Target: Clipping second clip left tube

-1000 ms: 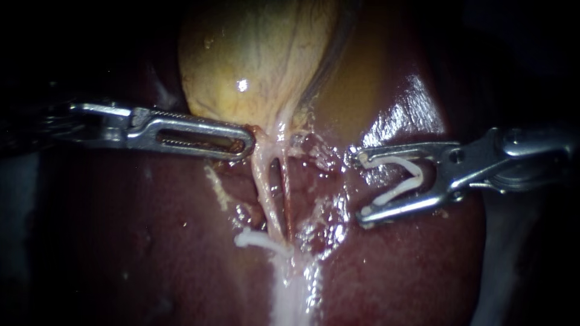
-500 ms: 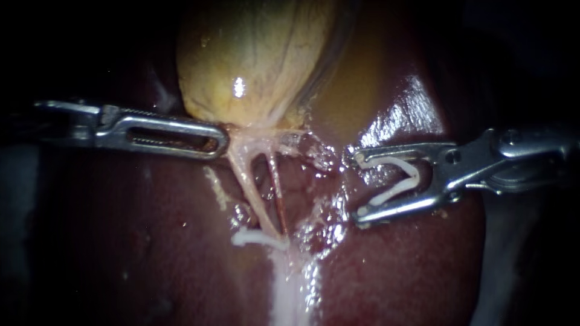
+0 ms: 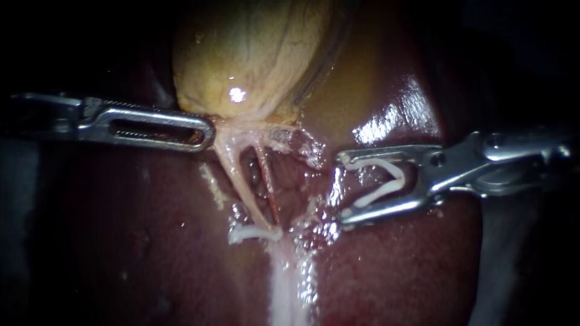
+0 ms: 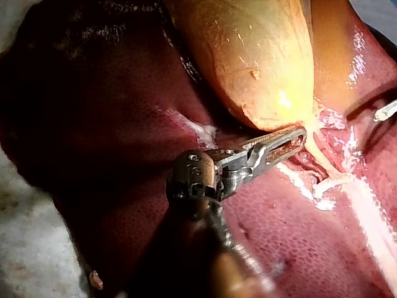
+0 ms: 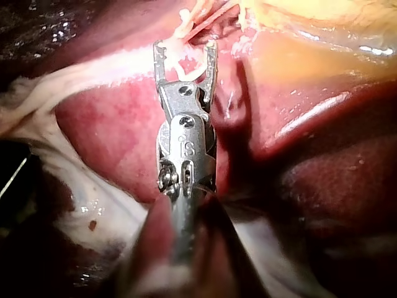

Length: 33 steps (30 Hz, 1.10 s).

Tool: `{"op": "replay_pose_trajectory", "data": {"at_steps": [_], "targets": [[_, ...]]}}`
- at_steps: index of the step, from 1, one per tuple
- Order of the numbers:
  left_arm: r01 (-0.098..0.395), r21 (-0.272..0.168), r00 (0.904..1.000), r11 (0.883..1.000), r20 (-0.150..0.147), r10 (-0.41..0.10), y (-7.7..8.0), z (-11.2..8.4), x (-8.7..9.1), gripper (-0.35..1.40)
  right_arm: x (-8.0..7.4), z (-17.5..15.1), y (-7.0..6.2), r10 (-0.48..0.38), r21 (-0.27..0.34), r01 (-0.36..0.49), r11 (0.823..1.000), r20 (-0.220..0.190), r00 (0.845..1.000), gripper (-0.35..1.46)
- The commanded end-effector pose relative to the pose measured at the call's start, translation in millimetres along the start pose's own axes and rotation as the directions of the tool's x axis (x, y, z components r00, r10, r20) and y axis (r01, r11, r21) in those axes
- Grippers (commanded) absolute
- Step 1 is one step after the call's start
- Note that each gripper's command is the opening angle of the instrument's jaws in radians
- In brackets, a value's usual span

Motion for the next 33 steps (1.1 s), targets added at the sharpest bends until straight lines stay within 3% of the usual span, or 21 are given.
{"op": "replay_pose_trajectory", "data": {"at_steps": [1, 13, 33], "targets": [[0.0, 0.003, 1.0, 1.0, -0.001, 0.0, 0.1, 0.1, 0.0, -0.35, -0.1, 0.6, 0.0, -0.003, 0.006, 0.003, 1.0, 0.001, 1.0, 0.5], [0.002, 0.006, 1.0, 1.0, -0.003, -0.002, 0.6, 0.4, -0.1, -0.35, -2.3, 7.1, 0.5, 0.022, 0.029, -0.022, 0.999, 0.005, 1.0, 0.5], [0.003, 0.011, 1.0, 1.0, -0.008, -0.003, 1.1, 0.8, 0.0, -0.35, -5.0, 13.0, 0.7, 0.064, 0.064, -0.067, 0.996, 0.037, 0.997, 0.48]]}}
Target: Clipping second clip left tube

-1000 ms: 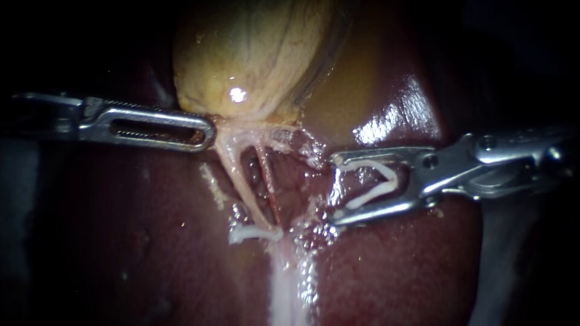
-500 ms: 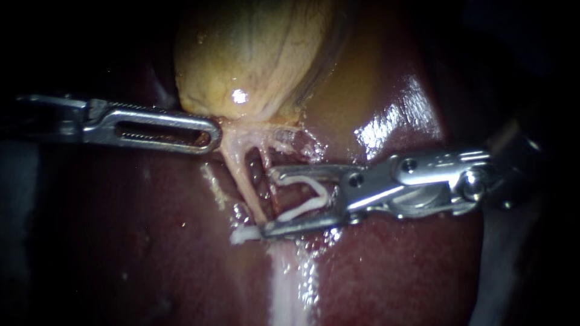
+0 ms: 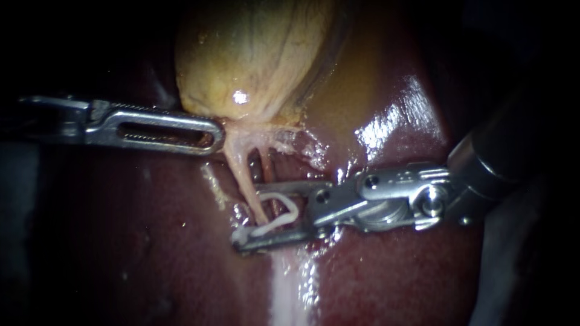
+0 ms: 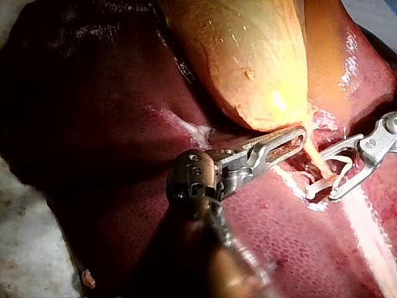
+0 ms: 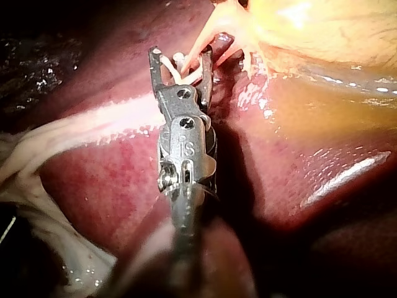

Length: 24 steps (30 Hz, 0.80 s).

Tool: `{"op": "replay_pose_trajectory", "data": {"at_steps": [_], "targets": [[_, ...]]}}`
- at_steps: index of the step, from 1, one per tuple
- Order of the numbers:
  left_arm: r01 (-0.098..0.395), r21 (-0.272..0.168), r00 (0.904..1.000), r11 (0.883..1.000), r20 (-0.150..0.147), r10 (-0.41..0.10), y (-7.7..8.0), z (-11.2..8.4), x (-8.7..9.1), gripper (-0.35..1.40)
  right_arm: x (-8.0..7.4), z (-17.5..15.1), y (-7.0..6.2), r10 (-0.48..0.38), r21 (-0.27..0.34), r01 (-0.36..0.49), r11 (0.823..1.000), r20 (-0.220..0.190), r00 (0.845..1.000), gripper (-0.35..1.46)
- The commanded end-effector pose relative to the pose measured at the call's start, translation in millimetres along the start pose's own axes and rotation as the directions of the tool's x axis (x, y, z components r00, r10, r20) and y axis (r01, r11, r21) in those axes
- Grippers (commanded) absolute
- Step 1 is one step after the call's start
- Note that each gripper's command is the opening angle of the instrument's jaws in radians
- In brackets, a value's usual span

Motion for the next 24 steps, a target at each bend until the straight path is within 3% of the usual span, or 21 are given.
{"op": "replay_pose_trajectory", "data": {"at_steps": [1, 14, 22, 24], "targets": [[0.0, 0.0, 1.0, 1.0, 0.0, 0.0, 0.0, 0.0, 0.0, -0.35, 0.0, 0.3, 0.0, -0.001, -0.001, 0.001, 1.0, 0.0, 1.0, 0.48], [0.0, -0.001, 1.0, 1.0, 0.001, 0.0, 0.1, 0.2, 0.0, -0.35, -0.2, 1.2, 0.0, 0.041, 0.013, -0.041, 0.999, 0.0, 0.999, 0.36], [0.0, -0.001, 1.0, 1.0, 0.001, 0.0, 0.1, 0.3, 0.0, -0.35, -0.5, 0.8, 0.5, 0.095, 0.046, -0.095, 0.994, 0.015, 0.995, -0.35], [0.0, -0.001, 1.0, 1.0, 0.001, 0.0, 0.1, 0.3, 0.0, -0.35, -0.6, 0.8, 0.8, 0.112, 0.046, -0.113, 0.992, 0.024, 0.993, -0.35]]}}
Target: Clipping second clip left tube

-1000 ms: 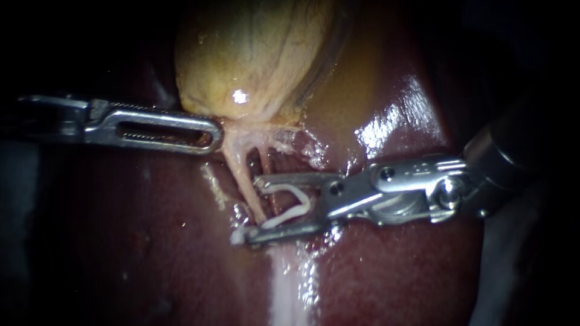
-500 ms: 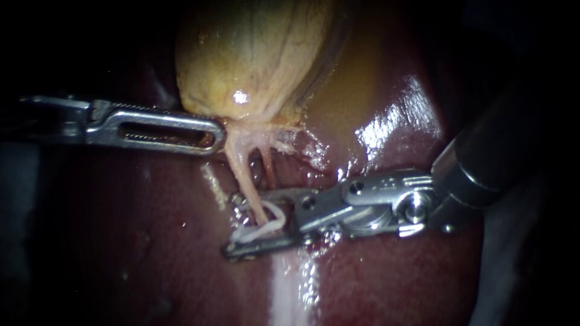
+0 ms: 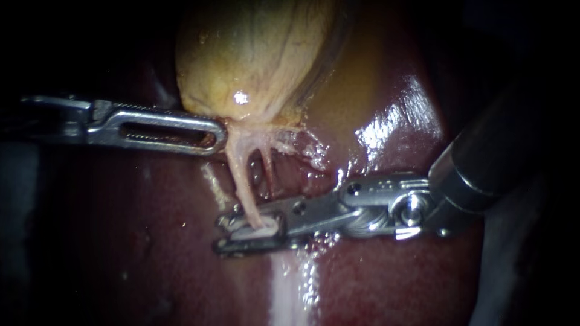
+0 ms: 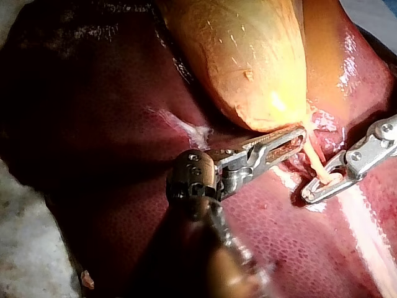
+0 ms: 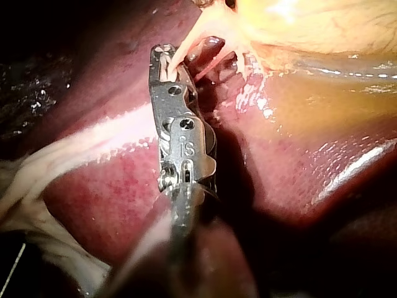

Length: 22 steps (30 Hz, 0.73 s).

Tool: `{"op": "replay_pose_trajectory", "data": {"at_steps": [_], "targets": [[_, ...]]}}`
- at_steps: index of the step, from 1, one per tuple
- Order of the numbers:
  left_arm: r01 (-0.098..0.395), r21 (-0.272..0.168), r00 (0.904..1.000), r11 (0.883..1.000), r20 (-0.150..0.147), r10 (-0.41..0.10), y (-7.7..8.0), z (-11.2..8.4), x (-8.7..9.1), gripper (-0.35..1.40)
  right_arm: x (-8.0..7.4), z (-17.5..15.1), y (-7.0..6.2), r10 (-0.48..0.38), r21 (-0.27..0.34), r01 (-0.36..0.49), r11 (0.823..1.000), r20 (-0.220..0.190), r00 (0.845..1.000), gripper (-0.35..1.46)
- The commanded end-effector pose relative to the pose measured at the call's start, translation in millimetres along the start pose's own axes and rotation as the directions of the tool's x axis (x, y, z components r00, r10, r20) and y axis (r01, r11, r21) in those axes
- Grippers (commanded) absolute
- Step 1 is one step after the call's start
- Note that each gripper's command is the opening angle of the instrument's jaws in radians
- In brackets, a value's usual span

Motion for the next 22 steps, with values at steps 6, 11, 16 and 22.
{"op": "replay_pose_trajectory", "data": {"at_steps": [6, 11, 16, 22], "targets": [[0.0, 0.0, 1.0, 1.0, 0.0, 0.0, -0.1, 0.0, 0.0, -0.35, 0.0, -0.2, 0.6, 0.039, -0.005, -0.039, 0.999, 0.006, 0.999, -0.35], [0.0, 0.0, 1.0, 1.0, 0.0, 0.0, -0.1, 0.0, 0.0, -0.35, -0.2, 0.0, 0.4, 0.044, 0.0, -0.044, 0.999, 0.017, 0.999, -0.35], [0.0, 0.0, 1.0, 1.0, 0.0, 0.0, -0.1, 0.1, 0.0, -0.35, -0.3, 0.1, 0.5, 0.042, 0.001, -0.042, 0.999, 0.018, 0.999, -0.35], [0.0, 0.0, 1.0, 1.0, 0.001, 0.0, -0.2, 0.0, 0.0, -0.35, -0.3, -0.1, 0.3, 0.048, 0.003, -0.048, 0.999, 0.021, 0.999, -0.35]]}}
